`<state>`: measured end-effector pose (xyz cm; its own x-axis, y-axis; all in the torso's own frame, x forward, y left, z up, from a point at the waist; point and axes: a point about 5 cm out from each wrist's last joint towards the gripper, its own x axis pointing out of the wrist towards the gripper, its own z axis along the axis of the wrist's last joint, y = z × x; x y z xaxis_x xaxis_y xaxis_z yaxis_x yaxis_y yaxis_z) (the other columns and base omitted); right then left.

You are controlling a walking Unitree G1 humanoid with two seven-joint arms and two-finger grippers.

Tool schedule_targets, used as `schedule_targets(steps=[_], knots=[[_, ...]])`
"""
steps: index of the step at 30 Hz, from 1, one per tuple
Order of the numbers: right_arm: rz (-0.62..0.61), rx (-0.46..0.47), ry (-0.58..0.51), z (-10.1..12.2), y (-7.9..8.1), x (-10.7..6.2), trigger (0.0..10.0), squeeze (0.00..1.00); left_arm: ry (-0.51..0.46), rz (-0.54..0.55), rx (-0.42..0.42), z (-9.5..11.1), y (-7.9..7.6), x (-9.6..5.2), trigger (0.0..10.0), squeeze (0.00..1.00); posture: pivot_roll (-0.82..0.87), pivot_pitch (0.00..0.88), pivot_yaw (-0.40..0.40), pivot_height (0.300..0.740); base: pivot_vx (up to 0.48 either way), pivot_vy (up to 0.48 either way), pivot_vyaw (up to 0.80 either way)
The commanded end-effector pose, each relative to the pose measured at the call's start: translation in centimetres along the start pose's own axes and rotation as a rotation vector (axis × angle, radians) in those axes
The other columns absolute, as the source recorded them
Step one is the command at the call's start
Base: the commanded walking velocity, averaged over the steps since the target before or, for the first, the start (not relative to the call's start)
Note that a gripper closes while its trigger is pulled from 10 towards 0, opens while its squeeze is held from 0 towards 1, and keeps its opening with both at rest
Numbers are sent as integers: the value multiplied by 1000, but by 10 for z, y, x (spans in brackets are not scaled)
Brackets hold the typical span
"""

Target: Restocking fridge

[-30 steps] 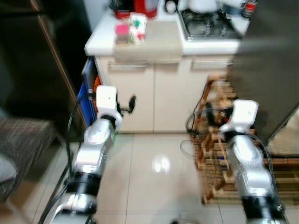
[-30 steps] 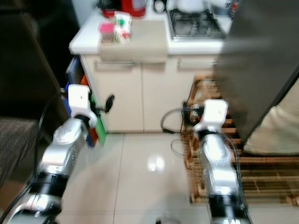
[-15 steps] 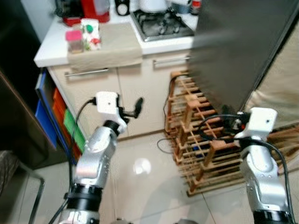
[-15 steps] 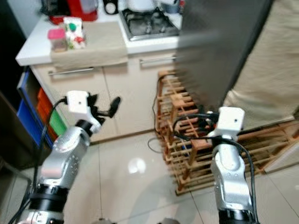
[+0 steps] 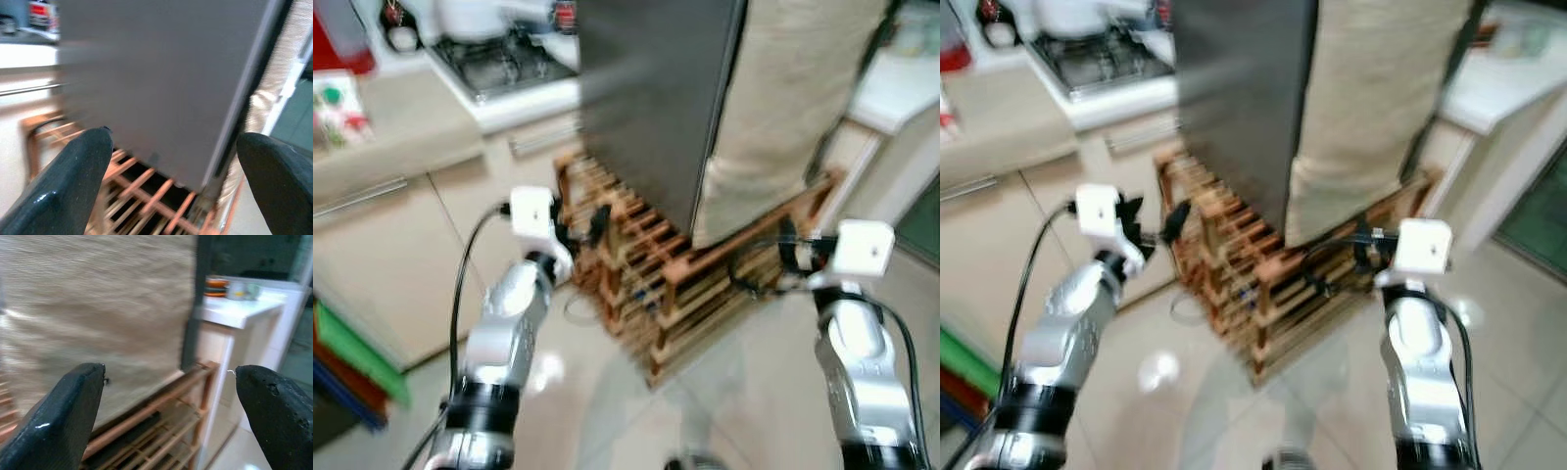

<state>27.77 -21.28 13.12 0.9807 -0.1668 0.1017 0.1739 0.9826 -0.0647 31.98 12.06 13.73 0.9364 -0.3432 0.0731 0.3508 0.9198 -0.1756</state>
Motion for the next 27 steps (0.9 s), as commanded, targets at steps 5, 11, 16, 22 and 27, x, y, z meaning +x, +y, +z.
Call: schedule_targets(steps=[5, 11, 16, 22, 27], knots=[[-16, 13, 2, -2, -1, 1, 10000, 0, -13, -33, 15, 4, -6, 8, 10000, 0, -107, 0, 42, 740, 0, 0, -734], [-13, 5, -1, -1, -1, 1, 10000, 0, 8, 43, 94, 3, -3, 15, 10000, 0, -119, 0, 48, 740, 0, 0, -731], [68, 18, 7, -3, 10, 1, 10000, 0, -17, 72, 78, 8, 1, 14, 10000, 0, -117, 0, 45, 740, 0, 0, -290], [-18, -12, -98, 21, 3, -11, 10000, 0, -93, 126, 137, 37, 10, 3, 10000, 0, -106, 0, 40, 740, 0, 0, 0], [6, -69, -102, 29, -6, -54, 10000, 0, -29, 34, 186, 30, 10, -41, 10000, 0, -92, 0, 28, 740, 0, 0, 0]])
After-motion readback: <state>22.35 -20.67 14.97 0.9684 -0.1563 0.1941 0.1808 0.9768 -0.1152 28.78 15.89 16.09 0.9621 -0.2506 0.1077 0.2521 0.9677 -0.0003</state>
